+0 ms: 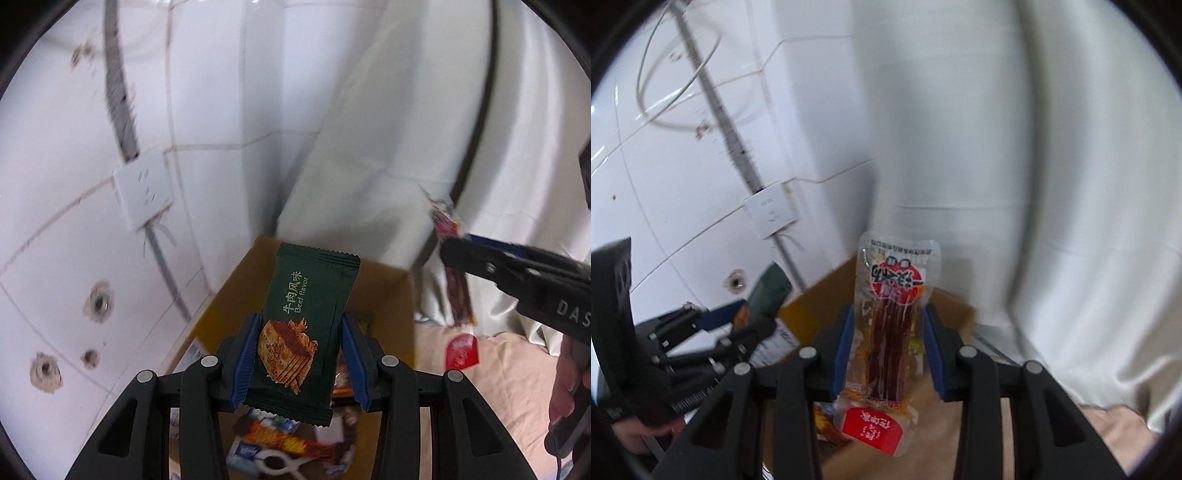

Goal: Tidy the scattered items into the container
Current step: 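Carry both packets over the box and open both grippers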

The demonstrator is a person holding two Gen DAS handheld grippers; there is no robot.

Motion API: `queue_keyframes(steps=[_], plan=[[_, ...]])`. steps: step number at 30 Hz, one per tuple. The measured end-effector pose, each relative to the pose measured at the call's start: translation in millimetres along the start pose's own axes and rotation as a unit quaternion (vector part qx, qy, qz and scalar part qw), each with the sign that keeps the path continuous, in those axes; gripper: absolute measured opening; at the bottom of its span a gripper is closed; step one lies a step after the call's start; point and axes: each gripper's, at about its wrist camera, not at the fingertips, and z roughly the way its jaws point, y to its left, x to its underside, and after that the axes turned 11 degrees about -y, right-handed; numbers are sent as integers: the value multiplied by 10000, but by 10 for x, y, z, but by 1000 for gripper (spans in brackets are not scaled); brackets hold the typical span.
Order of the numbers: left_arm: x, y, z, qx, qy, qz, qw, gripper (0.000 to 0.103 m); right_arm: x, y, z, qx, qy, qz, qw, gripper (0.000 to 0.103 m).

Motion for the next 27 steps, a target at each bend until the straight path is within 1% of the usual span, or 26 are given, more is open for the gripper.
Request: queue_keyframes(steps=[3,6,10,15,19,22,26,27], plan=[[112,150,67,-108,111,-73,9999,45,7,218,266,-173,178,-114,9996,41],[217,288,147,-187,191,-162,9995,45,57,339,477,-246,349,-205,9989,41],[367,398,257,-210,320,-238,9990,45,230,392,758,-269,699,-211,9970,41],[473,468,362,-202,421,-341,9983,45,470,338,1011,-196,1115,-128,9935,41],[524,481,403,-166,479,-392,9979,45,558,293,1081,-217,1304,-7,9912,41],[542,445,382,-158,496,-383,9979,45,557,288,1091,-210,1315,19,9911,41],[548,451,410,-212,507,-460,9974,45,529,305,1098,-244,1296,-25,9913,47],[548,446,421,-234,543,-458,9972,45,524,299,1098,-231,1304,-19,9912,52]])
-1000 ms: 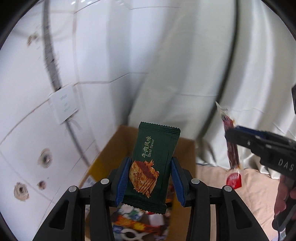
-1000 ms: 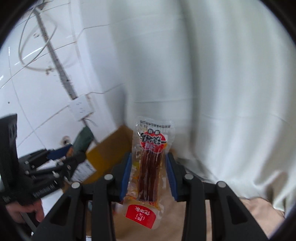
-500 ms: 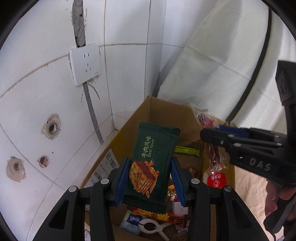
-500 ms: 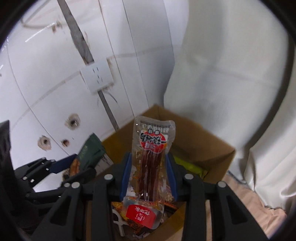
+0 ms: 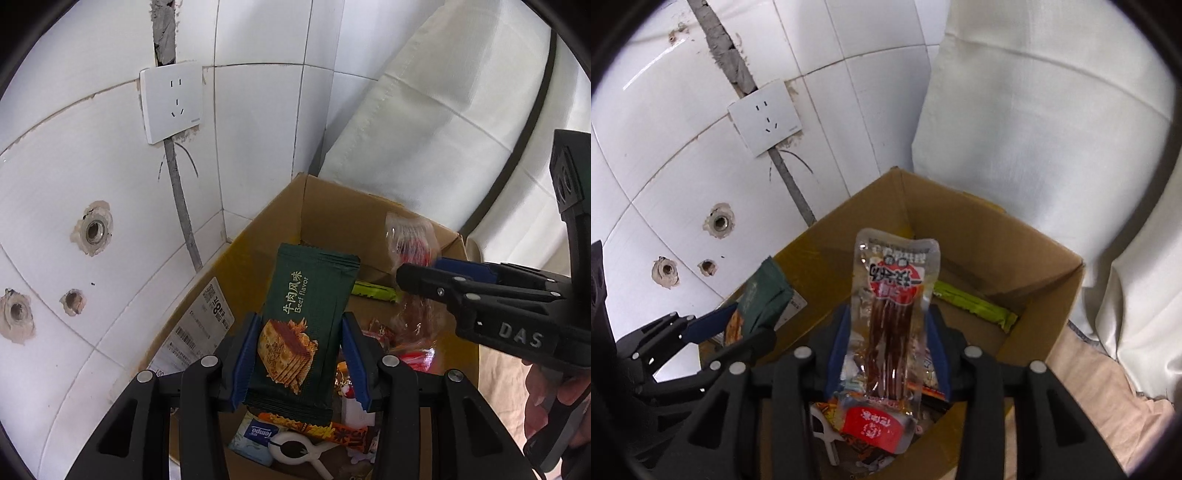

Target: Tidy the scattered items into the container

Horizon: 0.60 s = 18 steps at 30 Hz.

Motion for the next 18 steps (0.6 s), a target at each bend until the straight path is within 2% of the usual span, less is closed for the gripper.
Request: queue_keyframes(steps=[1,3,4,5,6,7,12,18], plan=[[-4,-5,15,-52,32,9,10000,46,-4,-6,5,5,12,-3,10000,57],[-11,-12,46,-114,109,22,9999,49,-7,-22,-12,0,-5,12,10000,84],[-11,-13,51,-165,135,13,9998,61,-6,-29,-35,-2,-55,0,10000,90],[-17,1,52,-188,110,-24,9998,72,-8,-30,-50,11,-85,-29,10000,100],[-21,12,33,-193,44,-99,9998,92,-9,-29,-85,78,-160,-96,9998,103],[-28,19,27,-175,27,-142,9997,103,-10,-29,-125,152,-250,-164,9994,103],[-53,-43,49,-154,123,-35,9998,103,13,-109,-246,479,-343,-304,9978,103],[-137,-194,-88,9,-60,59,10000,103,19,-280,-419,894,-402,-275,9948,103]])
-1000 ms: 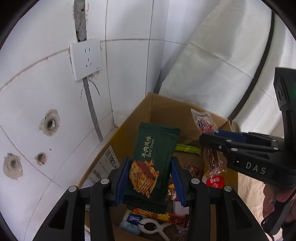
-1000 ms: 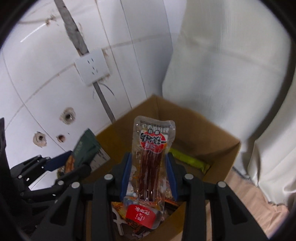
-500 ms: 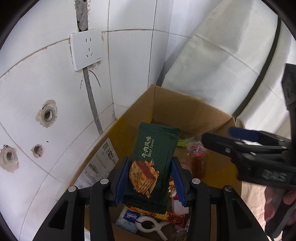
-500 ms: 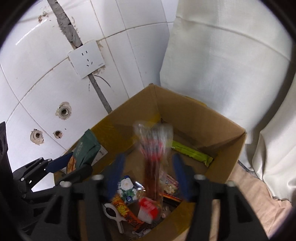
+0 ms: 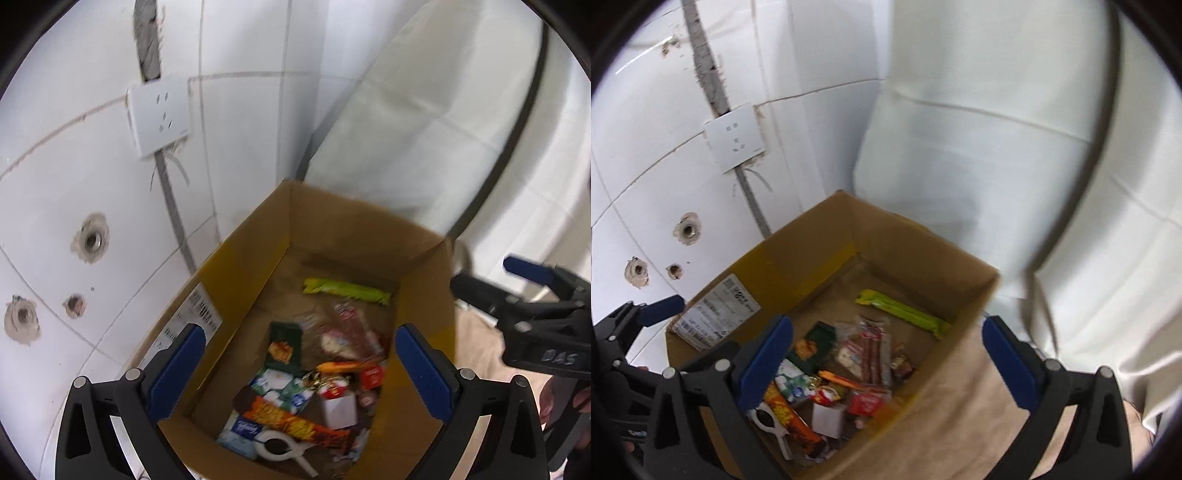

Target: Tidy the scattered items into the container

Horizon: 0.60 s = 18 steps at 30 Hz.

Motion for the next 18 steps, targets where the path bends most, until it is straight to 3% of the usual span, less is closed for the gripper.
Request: queue_keyframes(steps=[3,11,18], plan=[[-97,-211,-146,28,-170,227,9996,103,16,-157,-89,177,188,145,9996,103],[-327,-958,-408,493,-589,677,9947,103,-90,-900,-815,675,-200,689,9951,103],[-331,-1717,-520,962,-733,904,9885,103,-79,-1643,-1653,1641,-600,874,9807,103]])
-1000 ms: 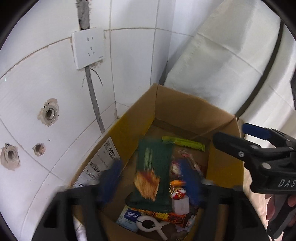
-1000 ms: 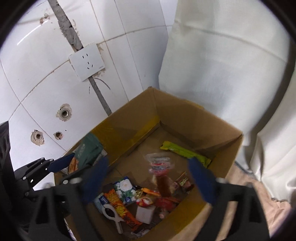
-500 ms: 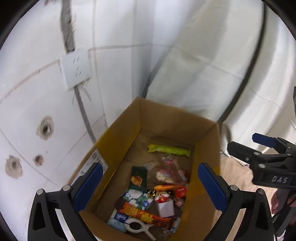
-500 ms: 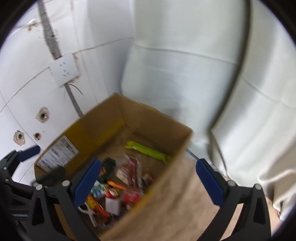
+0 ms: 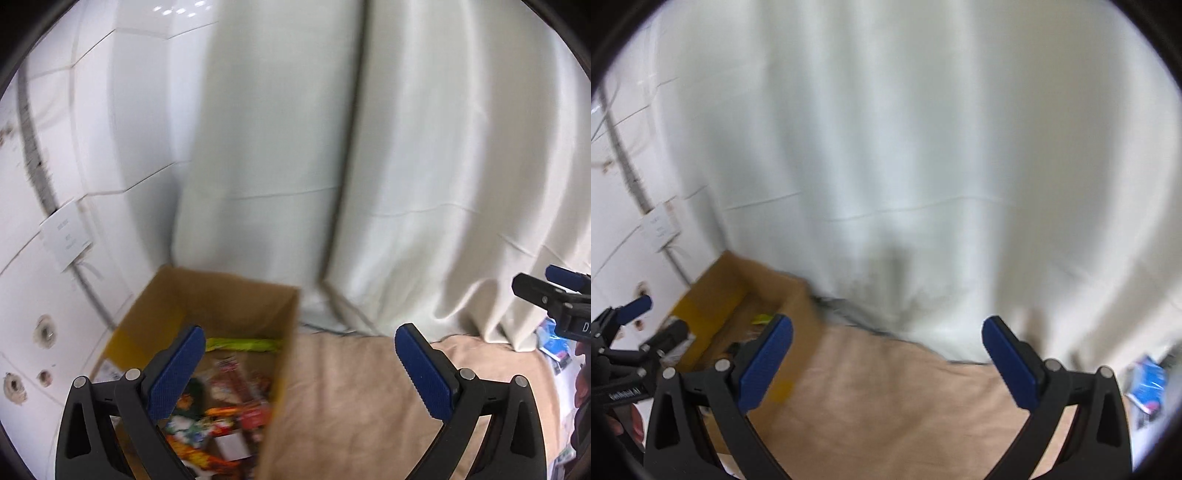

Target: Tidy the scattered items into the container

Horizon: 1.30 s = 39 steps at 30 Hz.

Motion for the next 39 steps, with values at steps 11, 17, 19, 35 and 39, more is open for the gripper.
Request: queue_keyframes(steps=[11,17,19,35,39], plan=[[352,-688,105,463,233,392,9979,103,457,-841,-403,911,243,257,9952,103],[610,-766,77,439,373,409,9975,103,793,-912,-393,1023,542,463,9922,103],[687,-757,57,455,451,346,9973,103,890,-873,-395,977,624,430,9923,103],[924,-773,63,491,631,333,9962,103,1202,-873,-511,1050,690,591,9903,103],[948,-786,58,518,674,358,9957,103,1205,-862,-528,1046,684,569,9905,103]])
